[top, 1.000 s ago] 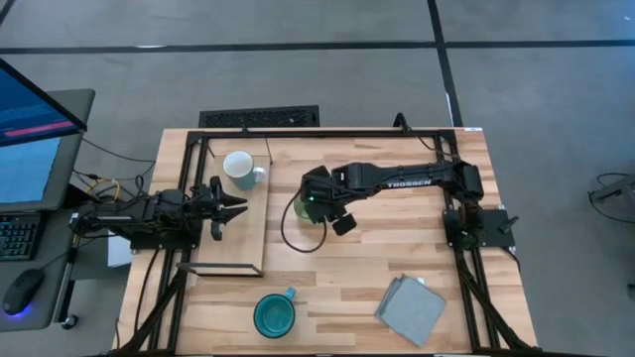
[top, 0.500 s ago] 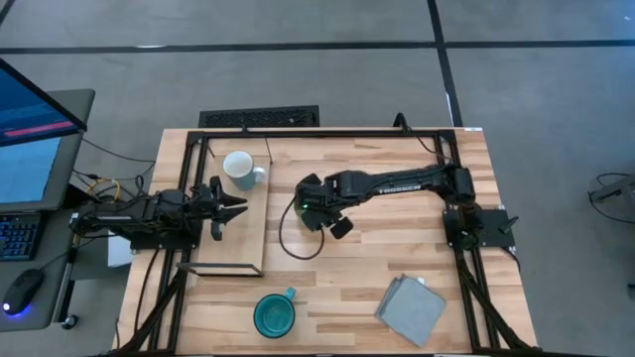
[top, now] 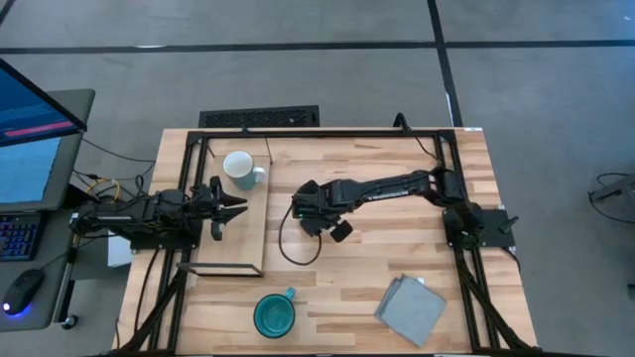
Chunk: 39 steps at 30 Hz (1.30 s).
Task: Stack small to large cups/mugs on shelf
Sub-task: Put the green mug on the shelf
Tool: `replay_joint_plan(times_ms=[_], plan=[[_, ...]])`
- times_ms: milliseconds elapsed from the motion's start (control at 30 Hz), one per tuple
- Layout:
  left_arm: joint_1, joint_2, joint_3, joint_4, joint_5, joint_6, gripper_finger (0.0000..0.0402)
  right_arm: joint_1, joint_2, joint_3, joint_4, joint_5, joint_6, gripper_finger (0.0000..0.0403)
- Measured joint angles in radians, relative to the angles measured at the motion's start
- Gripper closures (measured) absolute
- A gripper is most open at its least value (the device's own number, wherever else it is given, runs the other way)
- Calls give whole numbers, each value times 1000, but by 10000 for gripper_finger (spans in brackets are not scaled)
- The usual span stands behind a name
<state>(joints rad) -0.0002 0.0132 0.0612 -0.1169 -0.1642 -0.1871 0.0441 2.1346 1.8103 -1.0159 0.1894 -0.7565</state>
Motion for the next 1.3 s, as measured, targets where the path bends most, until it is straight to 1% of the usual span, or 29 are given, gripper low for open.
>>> replay_joint_plan(times_ms=[100,267,300,433,667,867,1000,1067,1167,1300], plan=[[0,0,0,0,0,0,303,2,0,0,10,-3,13,308],[0,0,0,0,0,10,303,2,-3,0,8,-7,56,377],[0,0,0,0,0,10,303,1,-5,0,10,-10,64,382],[0,0,0,0,0,10,303,2,-6,0,5,-22,140,380],[0,0,0,0,-2,5,304,-11,-7,8,-11,-98,251,382],[0,0,0,0,-2,-4,304,-34,-8,84,-24,-167,354,382],[0,0,0,1,12,-68,304,-51,-8,155,-10,-220,449,382],[0,0,-1,7,30,-145,304,-58,-8,181,10,-247,504,382],[0,0,-4,26,49,-237,304,-61,-8,206,93,-259,580,382],[0,0,-7,94,116,-236,304,-60,-8,217,201,-276,676,382]])
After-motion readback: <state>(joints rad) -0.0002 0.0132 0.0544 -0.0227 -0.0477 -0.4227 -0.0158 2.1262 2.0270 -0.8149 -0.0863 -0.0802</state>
